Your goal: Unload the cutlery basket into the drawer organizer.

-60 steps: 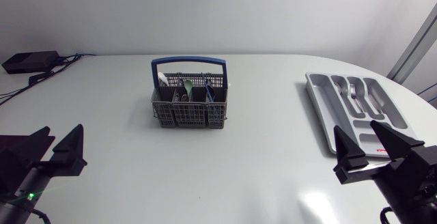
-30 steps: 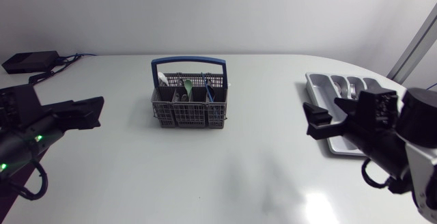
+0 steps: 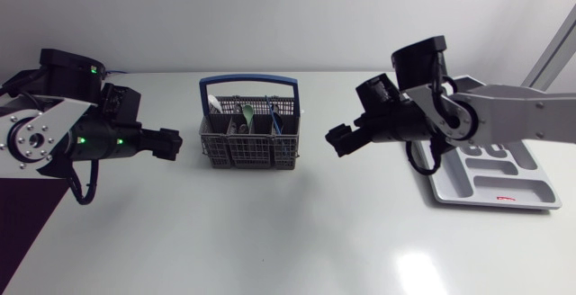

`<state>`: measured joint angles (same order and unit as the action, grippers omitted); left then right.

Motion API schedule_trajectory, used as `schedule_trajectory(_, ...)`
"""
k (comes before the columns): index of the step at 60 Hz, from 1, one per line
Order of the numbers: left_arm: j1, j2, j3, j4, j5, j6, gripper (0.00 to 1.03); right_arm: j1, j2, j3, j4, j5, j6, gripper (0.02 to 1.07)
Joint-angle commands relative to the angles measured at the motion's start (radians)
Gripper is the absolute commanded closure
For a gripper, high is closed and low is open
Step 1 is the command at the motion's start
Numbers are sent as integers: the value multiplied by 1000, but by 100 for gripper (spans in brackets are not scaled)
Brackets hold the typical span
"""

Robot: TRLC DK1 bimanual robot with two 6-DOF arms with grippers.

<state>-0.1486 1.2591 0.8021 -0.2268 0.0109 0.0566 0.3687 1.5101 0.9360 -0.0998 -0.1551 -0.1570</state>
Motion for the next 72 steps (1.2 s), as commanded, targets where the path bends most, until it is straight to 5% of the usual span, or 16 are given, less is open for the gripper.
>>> schedule_trajectory(1, -19, 23, 32, 15, 29, 31, 10, 21, 55, 83, -12, -17, -70, 6)
schedule_trajectory(17, -6, 26, 19, 50, 97, 37, 10, 90, 283, 316, -8, 12, -46, 20)
schedule_trajectory(28, -6, 8, 3, 61, 98, 40, 10, 102, 424, 465, 17, 85, -29, 58)
schedule_trajectory(42, -22, -33, -26, 86, 100, 49, 10, 115, 504, 504, 49, 108, -29, 87)
schedule_trajectory(72, -66, -86, -60, 69, 100, 58, 10, 61, 193, 139, 28, 49, -55, 94)
